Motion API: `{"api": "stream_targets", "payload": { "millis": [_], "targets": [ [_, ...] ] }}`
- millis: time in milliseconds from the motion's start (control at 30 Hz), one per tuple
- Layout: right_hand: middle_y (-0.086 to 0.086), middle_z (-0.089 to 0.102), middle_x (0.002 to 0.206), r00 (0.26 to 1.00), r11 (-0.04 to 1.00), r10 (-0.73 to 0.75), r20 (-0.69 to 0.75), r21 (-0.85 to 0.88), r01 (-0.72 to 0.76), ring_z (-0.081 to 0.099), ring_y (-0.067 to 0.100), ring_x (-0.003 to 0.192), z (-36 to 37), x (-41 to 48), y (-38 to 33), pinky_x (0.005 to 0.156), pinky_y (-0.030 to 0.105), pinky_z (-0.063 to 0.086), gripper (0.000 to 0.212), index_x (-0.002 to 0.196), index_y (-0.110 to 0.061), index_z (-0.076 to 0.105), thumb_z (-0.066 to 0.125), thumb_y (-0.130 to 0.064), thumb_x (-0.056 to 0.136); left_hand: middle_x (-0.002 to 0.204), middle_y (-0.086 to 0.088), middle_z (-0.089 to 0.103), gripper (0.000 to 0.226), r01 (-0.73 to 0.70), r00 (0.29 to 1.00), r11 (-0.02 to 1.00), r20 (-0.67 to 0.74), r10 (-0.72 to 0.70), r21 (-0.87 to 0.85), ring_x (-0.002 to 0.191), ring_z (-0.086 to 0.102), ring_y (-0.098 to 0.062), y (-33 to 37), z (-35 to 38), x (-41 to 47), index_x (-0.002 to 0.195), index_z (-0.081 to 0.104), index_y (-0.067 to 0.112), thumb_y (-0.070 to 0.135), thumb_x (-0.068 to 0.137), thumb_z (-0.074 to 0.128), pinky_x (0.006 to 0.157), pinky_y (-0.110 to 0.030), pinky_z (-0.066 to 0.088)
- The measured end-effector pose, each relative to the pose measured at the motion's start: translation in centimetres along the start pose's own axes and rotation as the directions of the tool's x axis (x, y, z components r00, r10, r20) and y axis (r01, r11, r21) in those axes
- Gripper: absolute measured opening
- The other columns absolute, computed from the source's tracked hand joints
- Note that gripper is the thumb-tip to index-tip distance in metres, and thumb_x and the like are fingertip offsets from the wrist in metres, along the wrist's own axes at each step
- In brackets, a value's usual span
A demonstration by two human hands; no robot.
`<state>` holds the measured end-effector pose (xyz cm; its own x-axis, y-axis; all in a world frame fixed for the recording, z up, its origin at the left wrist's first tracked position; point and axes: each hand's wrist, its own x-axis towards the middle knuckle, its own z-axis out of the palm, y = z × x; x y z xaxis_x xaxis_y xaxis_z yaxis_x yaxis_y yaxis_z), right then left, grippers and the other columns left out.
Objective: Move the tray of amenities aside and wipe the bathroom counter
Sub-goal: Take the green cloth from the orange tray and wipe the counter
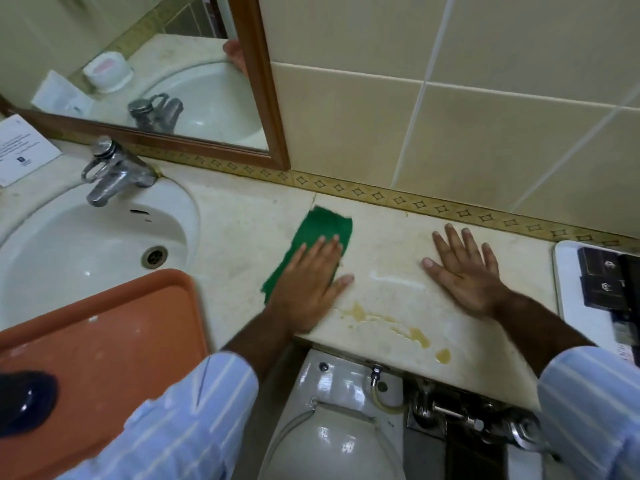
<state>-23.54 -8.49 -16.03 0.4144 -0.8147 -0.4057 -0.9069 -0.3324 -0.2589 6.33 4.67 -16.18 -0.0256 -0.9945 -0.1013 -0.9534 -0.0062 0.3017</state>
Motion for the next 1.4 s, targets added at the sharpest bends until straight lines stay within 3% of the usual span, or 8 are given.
{"api": "stream_targets", "payload": {
  "millis": [267, 367, 467, 733, 833, 933, 1167, 1400],
  "targets": [
    [-0.017, -0.028, 0.167, 1.0, 1.0, -0.009, -0.015, 0.026, 0.009, -0.033, 0.006, 0.15, 0.2, 0.2, 0.3, 0.122, 0.043, -0.021, 0.084, 0.162, -0.042, -0.011, 0.001, -0.082, 0.088, 0.171, -0.005, 0.021, 0.079, 0.483, 0.86, 0.874, -0.161, -0.484, -0.046, 0.159, 0.017, -0.025, -3.9, -2.5, 3.0, 0.163, 0.021, 0.014, 0.061, 0.1, 0.01, 0.128, -0.05, 0.012],
    [-0.018, -0.026, 0.168, 1.0, 0.998, -0.006, -0.013, 0.059, 0.007, -0.034, 0.002, 0.147, 0.2, 0.1, 0.3, 0.122, 0.042, -0.021, 0.086, 0.162, -0.043, -0.009, -0.002, -0.082, 0.086, 0.17, -0.006, 0.022, 0.08, 0.138, 0.988, 0.989, -0.077, -0.134, 0.054, 0.159, 0.019, -0.025, 1.8, 0.2, 2.1, 0.163, 0.02, 0.014, 0.063, 0.101, 0.005, 0.128, -0.048, 0.012],
    [-0.017, -0.024, 0.169, 1.0, 0.996, 0.005, -0.01, 0.092, -0.004, -0.031, 0.003, 0.149, -0.2, 0.0, 0.1, 0.124, 0.043, -0.02, 0.089, 0.162, -0.044, -0.007, -0.004, -0.084, 0.083, 0.172, 0.004, 0.014, 0.075, -0.26, 0.963, 0.963, 0.096, 0.253, 0.073, 0.16, 0.012, -0.017, 3.0, 1.6, -2.7, 0.163, 0.016, 0.022, 0.067, 0.103, 0.011, 0.128, -0.045, 0.01],
    [-0.02, -0.021, 0.169, 0.999, 0.994, 0.018, -0.041, 0.109, -0.014, -0.028, -0.001, 0.148, 0.4, 0.7, 0.4, 0.123, 0.041, -0.019, 0.098, 0.161, -0.047, -0.005, -0.011, -0.092, 0.074, 0.173, -0.001, 0.012, 0.078, 0.321, 0.945, 0.947, -0.062, -0.321, 0.005, 0.16, 0.008, -0.022, -2.1, -2.4, 3.7, 0.165, 0.013, 0.017, 0.063, 0.102, 0.015, 0.129, -0.047, 0.004],
    [-0.02, -0.021, 0.17, 0.999, 0.993, 0.016, -0.051, 0.113, -0.01, -0.029, 0.0, 0.149, 0.6, 0.9, 0.7, 0.123, 0.041, -0.02, 0.101, 0.16, -0.048, -0.006, -0.013, -0.094, 0.071, 0.173, 0.002, 0.011, 0.079, -0.044, 0.999, 0.998, 0.033, 0.043, 0.054, 0.16, 0.009, -0.02, 3.7, 0.8, 1.2, 0.164, 0.012, 0.021, 0.068, 0.101, 0.008, 0.129, -0.05, 0.01],
    [-0.019, -0.022, 0.169, 0.999, 0.993, 0.008, -0.038, 0.121, -0.003, -0.031, 0.0, 0.147, 0.5, 0.9, 0.7, 0.122, 0.041, -0.02, 0.099, 0.16, -0.047, -0.007, -0.013, -0.093, 0.072, 0.173, 0.009, 0.007, 0.077, -0.35, 0.929, 0.935, 0.153, 0.338, 0.062, 0.16, 0.003, -0.012, 3.8, 1.9, -3.3, 0.164, 0.013, 0.026, 0.071, 0.102, 0.016, 0.129, -0.047, 0.009],
    [-0.016, -0.023, 0.17, 0.999, 0.994, 0.013, -0.032, 0.107, -0.01, -0.028, 0.009, 0.154, 0.3, 0.8, 0.3, 0.124, 0.045, -0.019, 0.092, 0.163, -0.042, -0.004, -0.006, -0.086, 0.081, 0.174, 0.003, 0.003, 0.083, 0.23, 0.973, 0.972, -0.023, -0.229, 0.043, 0.16, 0.001, -0.017, 0.0, -1.5, 4.5, 0.165, 0.007, 0.022, 0.069, 0.097, 0.003, 0.129, -0.045, 0.0],
    [-0.014, -0.02, 0.171, 1.0, 0.985, -0.003, -0.007, 0.172, 0.004, -0.026, 0.009, 0.155, -0.4, 0.3, 0.4, 0.124, 0.044, -0.019, 0.082, 0.163, -0.041, -0.001, 0.0, -0.08, 0.091, 0.173, 0.009, 0.005, 0.08, -0.313, 0.944, 0.949, 0.127, 0.305, 0.042, 0.16, 0.0, -0.011, 7.7, 3.8, -3.7, 0.164, 0.011, 0.026, 0.073, 0.1, 0.019, 0.128, -0.046, 0.008]
  ]
}}
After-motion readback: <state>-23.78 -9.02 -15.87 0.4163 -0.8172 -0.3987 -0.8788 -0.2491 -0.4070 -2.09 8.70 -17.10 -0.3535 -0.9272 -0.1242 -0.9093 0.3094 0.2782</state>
